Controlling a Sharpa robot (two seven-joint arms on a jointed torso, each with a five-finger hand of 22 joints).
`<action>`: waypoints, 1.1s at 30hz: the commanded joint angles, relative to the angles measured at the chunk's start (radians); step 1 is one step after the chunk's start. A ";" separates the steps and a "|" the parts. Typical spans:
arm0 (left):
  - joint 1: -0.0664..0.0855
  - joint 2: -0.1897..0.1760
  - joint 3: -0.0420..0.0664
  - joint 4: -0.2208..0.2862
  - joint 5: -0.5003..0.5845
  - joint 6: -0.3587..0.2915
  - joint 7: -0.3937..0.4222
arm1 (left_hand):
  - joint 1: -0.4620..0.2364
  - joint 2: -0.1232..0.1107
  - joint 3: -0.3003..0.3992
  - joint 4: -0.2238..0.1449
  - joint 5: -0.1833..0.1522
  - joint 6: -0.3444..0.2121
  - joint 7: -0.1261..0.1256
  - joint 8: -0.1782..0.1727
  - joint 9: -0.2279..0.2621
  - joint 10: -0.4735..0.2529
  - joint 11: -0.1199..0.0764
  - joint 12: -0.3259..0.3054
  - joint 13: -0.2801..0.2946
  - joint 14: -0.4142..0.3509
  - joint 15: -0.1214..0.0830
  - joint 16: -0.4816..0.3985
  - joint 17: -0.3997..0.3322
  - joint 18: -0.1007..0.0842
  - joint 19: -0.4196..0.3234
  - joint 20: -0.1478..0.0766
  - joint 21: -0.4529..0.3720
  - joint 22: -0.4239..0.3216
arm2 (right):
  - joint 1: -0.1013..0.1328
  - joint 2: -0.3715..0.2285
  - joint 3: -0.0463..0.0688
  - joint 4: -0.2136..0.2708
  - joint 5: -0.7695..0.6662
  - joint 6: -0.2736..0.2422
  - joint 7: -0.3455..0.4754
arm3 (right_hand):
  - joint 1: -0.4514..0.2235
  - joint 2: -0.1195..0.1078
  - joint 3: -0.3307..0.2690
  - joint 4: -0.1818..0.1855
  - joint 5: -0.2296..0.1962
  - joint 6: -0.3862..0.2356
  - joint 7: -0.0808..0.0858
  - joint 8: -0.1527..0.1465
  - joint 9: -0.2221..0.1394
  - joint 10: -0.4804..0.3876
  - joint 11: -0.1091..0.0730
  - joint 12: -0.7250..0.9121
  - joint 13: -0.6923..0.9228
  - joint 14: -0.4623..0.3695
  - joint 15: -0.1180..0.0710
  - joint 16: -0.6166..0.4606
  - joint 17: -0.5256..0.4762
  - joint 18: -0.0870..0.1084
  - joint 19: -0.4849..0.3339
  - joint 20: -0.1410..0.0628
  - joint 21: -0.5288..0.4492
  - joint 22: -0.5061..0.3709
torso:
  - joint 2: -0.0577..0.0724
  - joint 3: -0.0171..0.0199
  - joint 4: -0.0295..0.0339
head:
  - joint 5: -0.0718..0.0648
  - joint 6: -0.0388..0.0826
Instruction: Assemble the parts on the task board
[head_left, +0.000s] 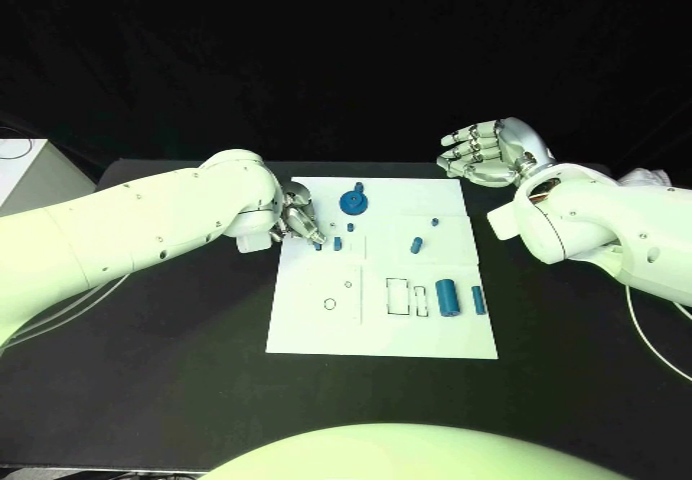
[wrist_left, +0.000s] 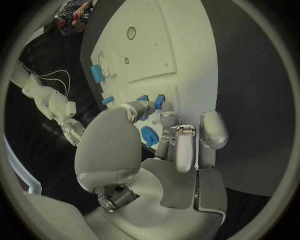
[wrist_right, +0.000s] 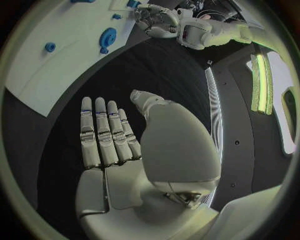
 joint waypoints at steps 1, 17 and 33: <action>-0.006 0.011 -0.005 0.001 0.002 0.045 0.004 | -0.006 0.010 0.211 -0.219 0.003 0.004 -0.002 -0.003 -0.001 -0.001 -0.008 0.006 0.001 0.087 -0.007 0.006 0.206 -0.012 0.005 0.002 0.005 0.000 | 0.000 0.002 0.000 0.000 0.006 0.005 0.017 | -0.008 -0.001 0.000 -0.005 0.006 -0.006 0.037 -0.004 -0.001 0.001 0.007 -0.004 -0.002 -0.001 0.005 -0.005 -0.002 0.014 -0.004 0.000 -0.003 -0.002 | -0.001 -0.0004 0.0011 | -0.001 -0.002; -0.007 -0.004 -0.009 -0.004 0.001 -0.023 0.009 | -0.147 0.016 -0.082 -0.051 -0.026 0.002 -0.014 -0.034 -0.015 -0.030 -0.011 -0.037 -0.056 0.078 -0.008 -0.007 0.181 -0.006 -0.016 0.002 -0.032 -0.044 | 0.000 0.000 0.000 0.001 0.008 0.006 0.019 | -0.015 0.000 -0.004 -0.012 0.008 -0.010 0.042 -0.006 -0.004 -0.003 0.011 -0.010 -0.018 -0.004 0.009 -0.015 -0.020 0.014 -0.010 0.005 -0.004 -0.022 | 0.000 -0.0024 0.0008 | -0.003 0.002; -0.008 -0.040 0.006 0.025 0.002 -0.147 0.018 | -0.140 0.018 -0.282 0.067 -0.204 -0.004 -0.005 -0.047 -0.023 -0.054 -0.003 -0.046 -0.077 0.075 -0.001 -0.013 0.172 -0.003 -0.019 0.007 -0.048 -0.061 | -0.001 -0.002 0.000 0.000 0.009 0.008 0.025 | -0.024 0.009 -0.014 -0.031 0.012 -0.005 0.044 -0.007 -0.009 0.003 0.016 -0.030 -0.039 0.002 0.019 -0.037 -0.067 0.013 -0.088 0.023 -0.006 -0.088 | -0.002 -0.0018 0.0015 | -0.007 0.006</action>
